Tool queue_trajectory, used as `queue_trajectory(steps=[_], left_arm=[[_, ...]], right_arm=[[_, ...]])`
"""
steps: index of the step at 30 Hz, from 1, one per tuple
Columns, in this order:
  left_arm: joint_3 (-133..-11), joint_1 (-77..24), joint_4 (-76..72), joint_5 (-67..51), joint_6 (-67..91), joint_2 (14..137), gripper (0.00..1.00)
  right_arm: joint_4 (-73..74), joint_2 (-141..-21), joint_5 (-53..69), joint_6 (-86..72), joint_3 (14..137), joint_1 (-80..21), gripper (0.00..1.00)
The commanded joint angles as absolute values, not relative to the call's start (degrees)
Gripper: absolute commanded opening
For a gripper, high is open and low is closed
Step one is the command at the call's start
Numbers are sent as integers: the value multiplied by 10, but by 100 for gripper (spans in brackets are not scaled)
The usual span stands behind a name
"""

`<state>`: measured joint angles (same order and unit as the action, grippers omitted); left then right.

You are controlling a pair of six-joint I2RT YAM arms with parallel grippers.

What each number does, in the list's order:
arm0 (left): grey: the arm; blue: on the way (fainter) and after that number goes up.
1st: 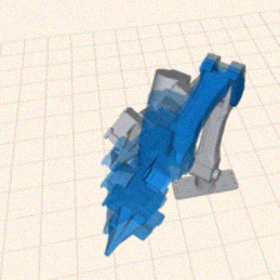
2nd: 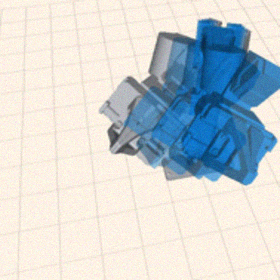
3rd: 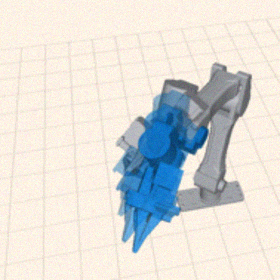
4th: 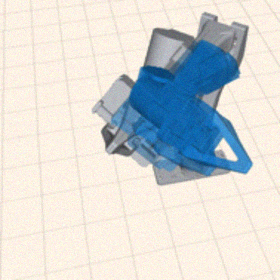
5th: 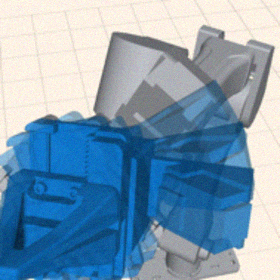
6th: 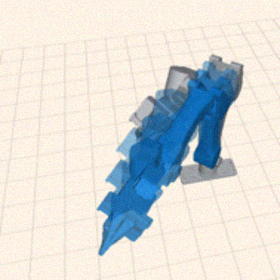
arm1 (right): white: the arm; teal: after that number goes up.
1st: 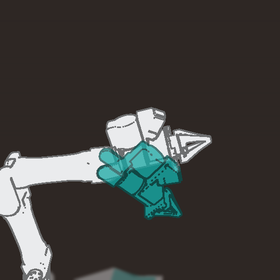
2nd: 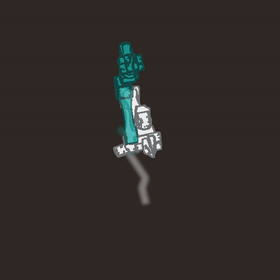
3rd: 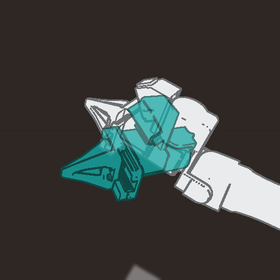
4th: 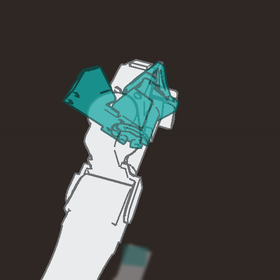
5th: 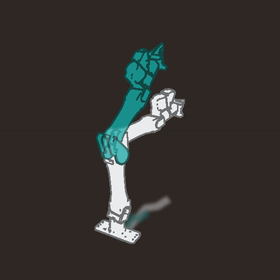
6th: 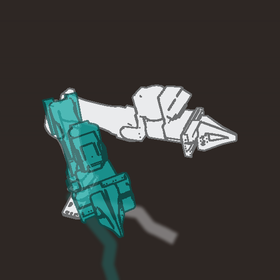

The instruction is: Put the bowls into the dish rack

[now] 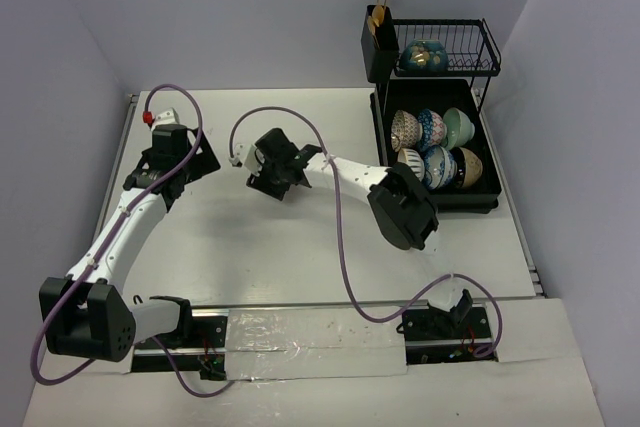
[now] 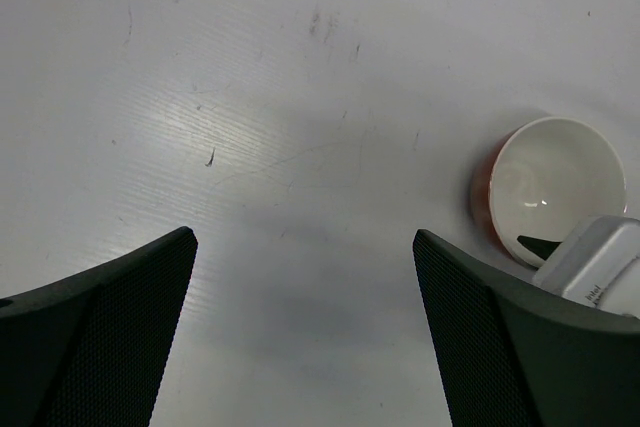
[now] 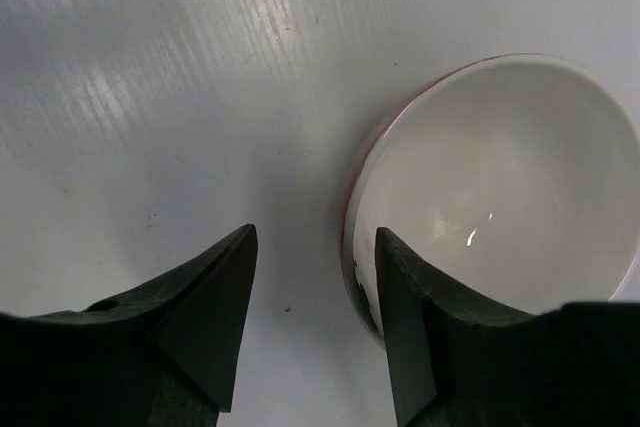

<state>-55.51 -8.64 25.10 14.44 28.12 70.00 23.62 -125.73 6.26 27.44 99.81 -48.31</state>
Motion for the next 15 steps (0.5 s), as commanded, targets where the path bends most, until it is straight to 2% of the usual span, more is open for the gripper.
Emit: queue_trajectory(steps=[1,4,6,7,9,12,14,15], left_arm=[[-559,-84,242,139,280,688,95],[-559,-84,241,137,281,689,95],[-558,-84,240,136,281,690,95],[-558,-84,240,136,280,689,95],[-558,-84,240,135,279,690,95],[-558,-84,241,135,279,689,95],[-558,-84,240,135,279,689,95],[-558,-84,239,134,279,689,95]], right_arm=[[233,-1265,46,285,1029,-481,58],[216,-1259,42,287,1015,-482,45],[214,-1257,44,287,1014,-482,40],[214,-1256,45,287,1015,-481,34],[207,-1253,45,284,1014,-481,31],[192,-1237,53,279,998,-481,21],[195,-1222,61,275,995,-481,12],[197,-1208,64,270,994,-481,4]])
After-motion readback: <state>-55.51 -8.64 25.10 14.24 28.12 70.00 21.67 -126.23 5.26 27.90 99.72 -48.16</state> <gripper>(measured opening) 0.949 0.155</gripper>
